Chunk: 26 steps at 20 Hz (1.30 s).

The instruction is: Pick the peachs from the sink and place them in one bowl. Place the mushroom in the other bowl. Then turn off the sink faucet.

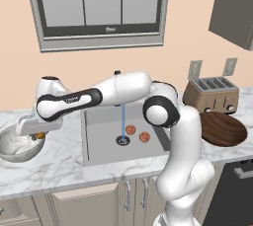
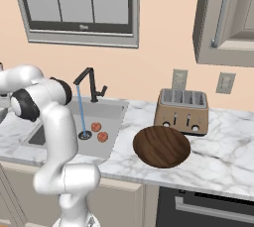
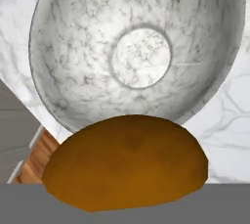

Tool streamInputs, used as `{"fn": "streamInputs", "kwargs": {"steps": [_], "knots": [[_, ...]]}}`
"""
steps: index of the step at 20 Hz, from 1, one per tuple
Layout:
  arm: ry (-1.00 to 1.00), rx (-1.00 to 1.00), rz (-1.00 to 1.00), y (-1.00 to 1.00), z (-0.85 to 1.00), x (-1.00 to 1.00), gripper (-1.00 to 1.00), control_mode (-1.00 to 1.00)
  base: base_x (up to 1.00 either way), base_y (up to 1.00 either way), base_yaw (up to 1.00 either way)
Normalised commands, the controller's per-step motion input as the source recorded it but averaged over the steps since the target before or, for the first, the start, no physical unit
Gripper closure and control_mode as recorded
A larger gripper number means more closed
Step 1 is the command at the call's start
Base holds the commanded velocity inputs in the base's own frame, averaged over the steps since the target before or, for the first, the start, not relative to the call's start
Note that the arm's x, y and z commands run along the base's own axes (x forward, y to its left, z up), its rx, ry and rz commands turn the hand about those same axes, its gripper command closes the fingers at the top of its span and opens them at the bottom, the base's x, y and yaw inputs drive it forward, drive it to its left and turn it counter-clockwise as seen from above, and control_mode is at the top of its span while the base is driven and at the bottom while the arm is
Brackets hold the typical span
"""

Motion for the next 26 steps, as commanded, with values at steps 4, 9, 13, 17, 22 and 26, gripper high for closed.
{"fn": "streamInputs", "kwargs": {"steps": [4,9,13,17,22,26], "knots": [[0.00,-0.04,0.00,0.12,-0.13,0.43,1.00,-1.00,0.00,0.00,0.00],[0.00,-0.05,0.00,0.23,-0.07,0.42,1.00,-1.00,0.00,0.00,0.00],[0.00,-0.08,0.00,0.34,-0.12,0.20,1.00,-1.00,0.00,0.00,0.00],[-0.01,-0.10,0.00,0.35,-0.10,0.00,-1.00,-1.00,0.00,0.00,0.00],[-0.15,-0.05,0.00,-0.03,0.00,-0.03,-1.00,-1.00,0.00,0.00,0.00],[-0.28,-0.06,0.00,-0.24,0.00,-0.03,-1.00,-1.00,0.00,0.00,0.00]]}}
